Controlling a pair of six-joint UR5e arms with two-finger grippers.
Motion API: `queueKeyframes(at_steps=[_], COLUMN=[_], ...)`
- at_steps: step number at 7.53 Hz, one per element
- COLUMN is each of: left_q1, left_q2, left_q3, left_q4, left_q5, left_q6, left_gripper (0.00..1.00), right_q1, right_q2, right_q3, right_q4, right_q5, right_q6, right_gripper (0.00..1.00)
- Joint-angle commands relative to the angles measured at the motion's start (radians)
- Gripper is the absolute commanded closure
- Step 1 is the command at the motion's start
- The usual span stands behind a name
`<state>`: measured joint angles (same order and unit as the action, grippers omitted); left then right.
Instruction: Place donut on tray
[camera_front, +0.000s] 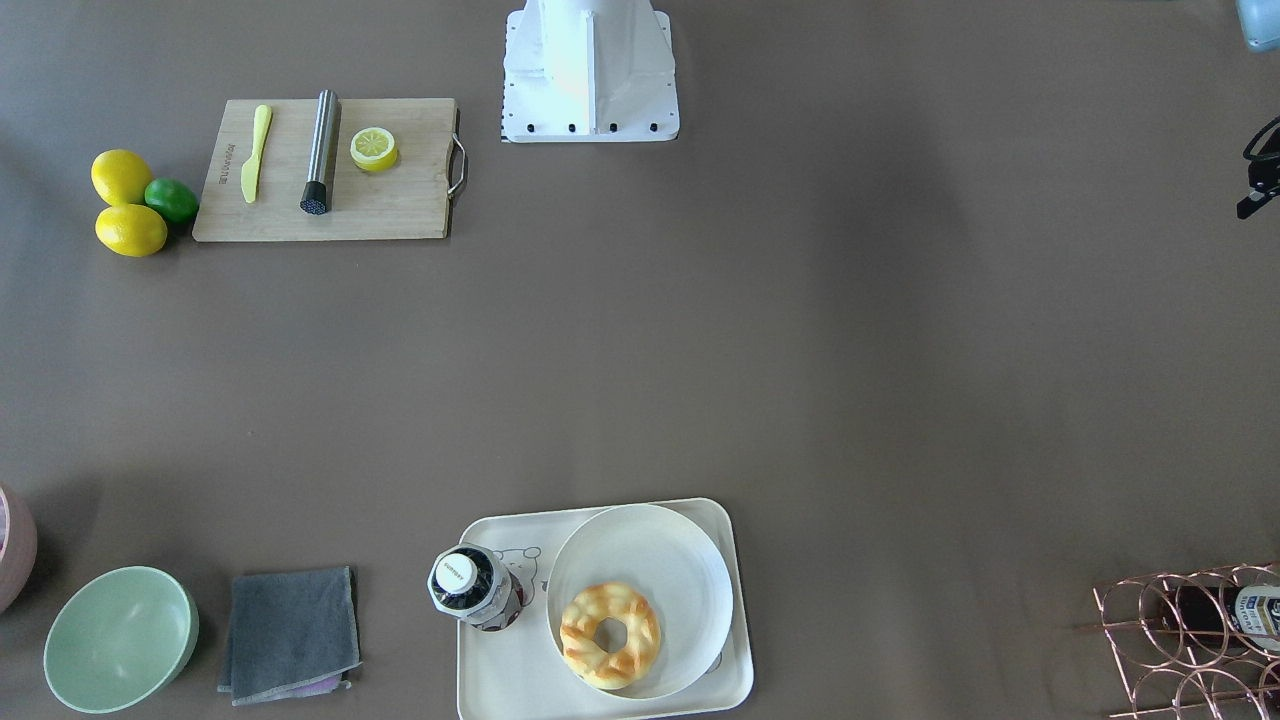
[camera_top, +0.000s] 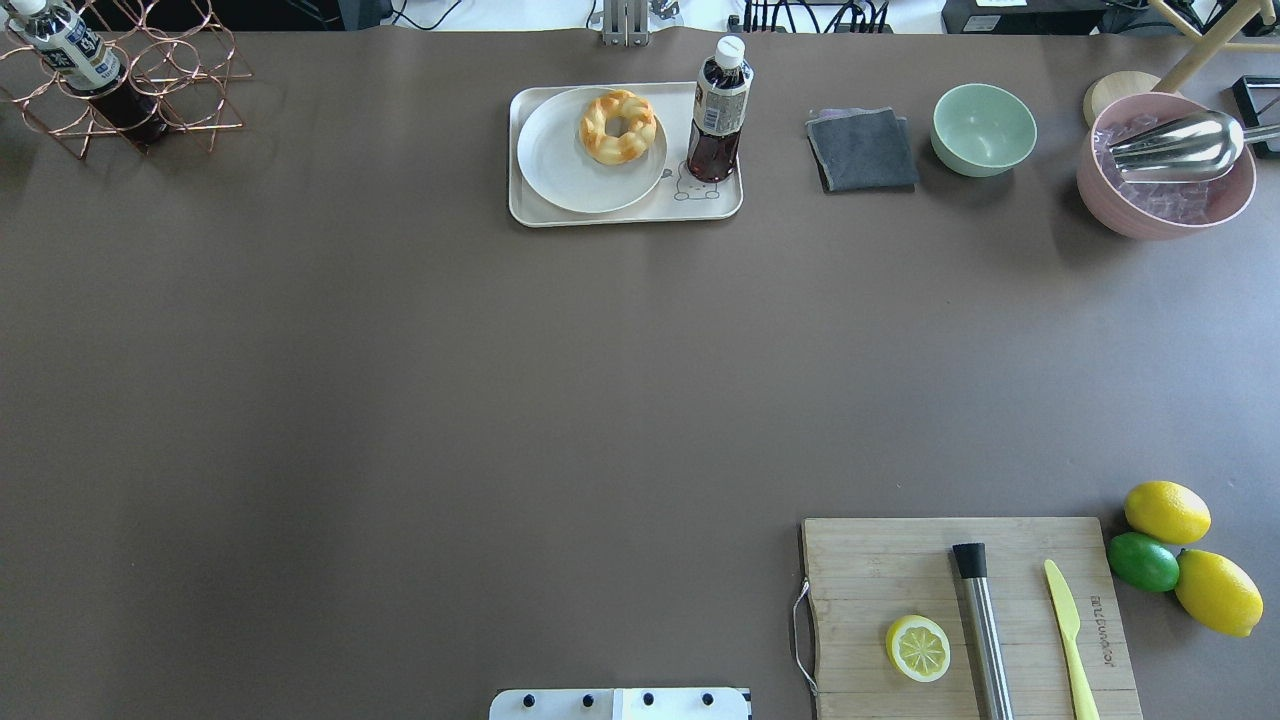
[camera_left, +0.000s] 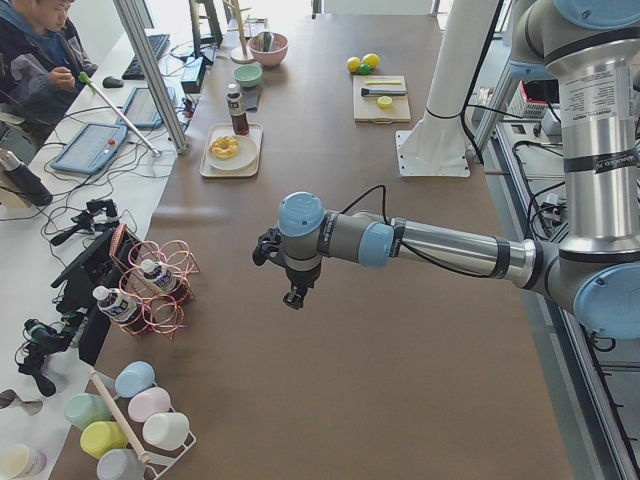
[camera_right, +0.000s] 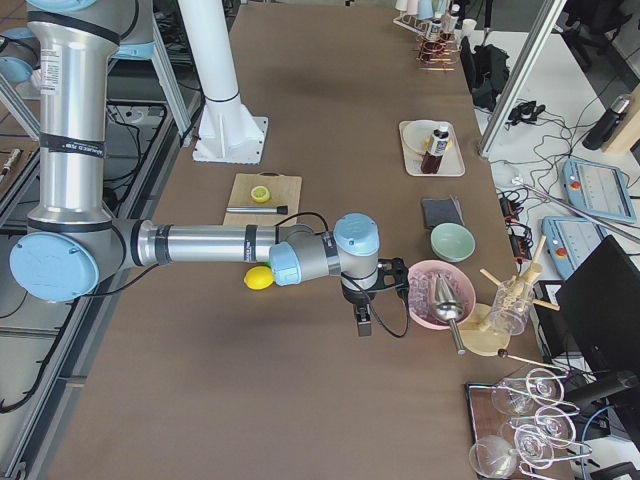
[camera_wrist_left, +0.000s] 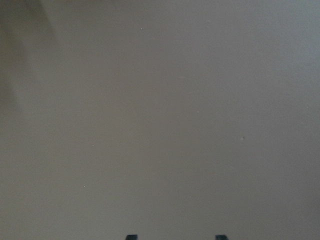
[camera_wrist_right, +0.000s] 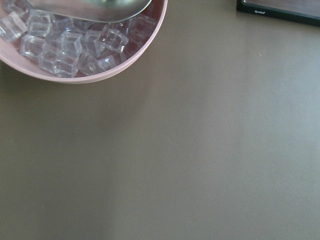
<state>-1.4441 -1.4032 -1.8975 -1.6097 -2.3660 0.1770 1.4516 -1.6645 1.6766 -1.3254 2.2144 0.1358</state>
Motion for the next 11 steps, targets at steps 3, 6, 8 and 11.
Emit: queueKeyframes(at_steps=[3,6,8,11], left_q1=[-0.024,-0.076,-0.121,-0.145], left_q2=[-0.003,0.009,0.012,0.012], left_q3=[0.005,0.022,0.015,0.002], left_q4=[0.017,0.068,0.054,0.016], left_q5=[0.018,0.008,0.008,0.013], left_q6=[0.035,0.012,0.013,0.018], left_gripper=[0.17,0.03,0.03,0.03], right_q1=[-0.008,-0.008,-0.008,-0.007], right_q2=[0.037,0.077,0.075,0.066], right_q3=[0.003,0.005,0.006,0.037], right_q4=[-0.024,-0.066,-0.064,-0.066], right_q5=[-0.035,-0.027,0.004,0.008], right_q6=[0.01,0.013,0.015,0.021], right_gripper=[0.0,0.0,0.0,0.0])
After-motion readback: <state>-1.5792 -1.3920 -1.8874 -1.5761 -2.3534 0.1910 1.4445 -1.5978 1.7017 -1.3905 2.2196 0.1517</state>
